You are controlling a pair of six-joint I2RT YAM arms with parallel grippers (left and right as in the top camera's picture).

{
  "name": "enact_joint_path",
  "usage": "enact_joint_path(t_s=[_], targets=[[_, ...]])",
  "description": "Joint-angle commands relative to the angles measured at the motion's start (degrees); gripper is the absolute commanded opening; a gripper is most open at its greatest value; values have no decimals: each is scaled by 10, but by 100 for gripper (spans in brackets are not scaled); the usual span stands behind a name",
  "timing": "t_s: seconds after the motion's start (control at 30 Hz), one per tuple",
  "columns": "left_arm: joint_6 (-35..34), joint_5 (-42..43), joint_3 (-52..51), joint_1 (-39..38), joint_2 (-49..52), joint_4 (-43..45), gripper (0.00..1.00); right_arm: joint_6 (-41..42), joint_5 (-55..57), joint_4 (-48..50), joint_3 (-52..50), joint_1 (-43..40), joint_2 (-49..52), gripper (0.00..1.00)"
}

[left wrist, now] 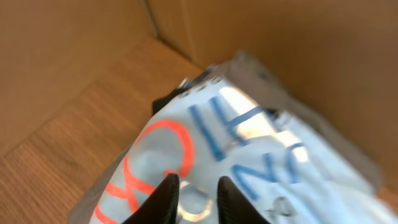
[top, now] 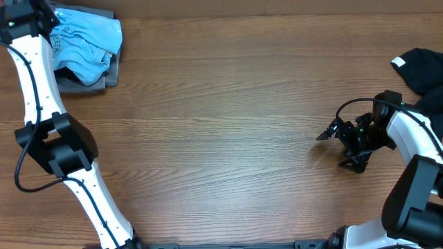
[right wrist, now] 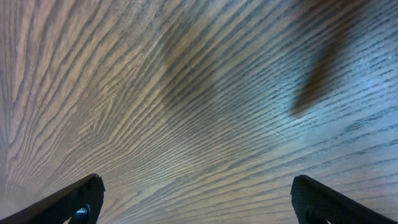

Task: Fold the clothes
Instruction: 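Release the shirt and lift the left gripper off the stack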

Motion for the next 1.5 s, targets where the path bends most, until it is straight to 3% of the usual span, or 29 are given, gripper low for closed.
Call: enact_joint_path(t_s=[0.0,0.23,0.33,0.47,0.83,1.0,1.03,1.07,1.17,1.27,1.47], targets=[[16,9,1,11,42,-12,29,3,-3,3,-3,2,2,100],[16,-11,1,17,84,-14,34,3,-3,-8,-3,2,2,100],[16,-15,1,26,85,-9,44,3,-3,-8,-3,2,2,100],[16,-14,1,38,74,-9,50,3,-3,-8,-3,2,2,100],[21,16,1,64,43,-24,57,3,-3,-6,-3,2,2,100],[21,44,1,55,28,-23,57,3,-3,-6,-3,2,2,100],[26,40,1,47,12,-23,53,3,-3,-6,-3,2,2,100],[28,39,1,40,-2,-24,55,3,-4,-6,-2,2,2,100],[27,40,1,21,-46,-28,83,3,-10,-10,2,2,0,100],[27,44,1,-5,-96,-46,99,3,-19,-17,16,2,-7,100],[27,68,1,-61,-186,-102,100,3,-21,-41,42,2,-88,99]])
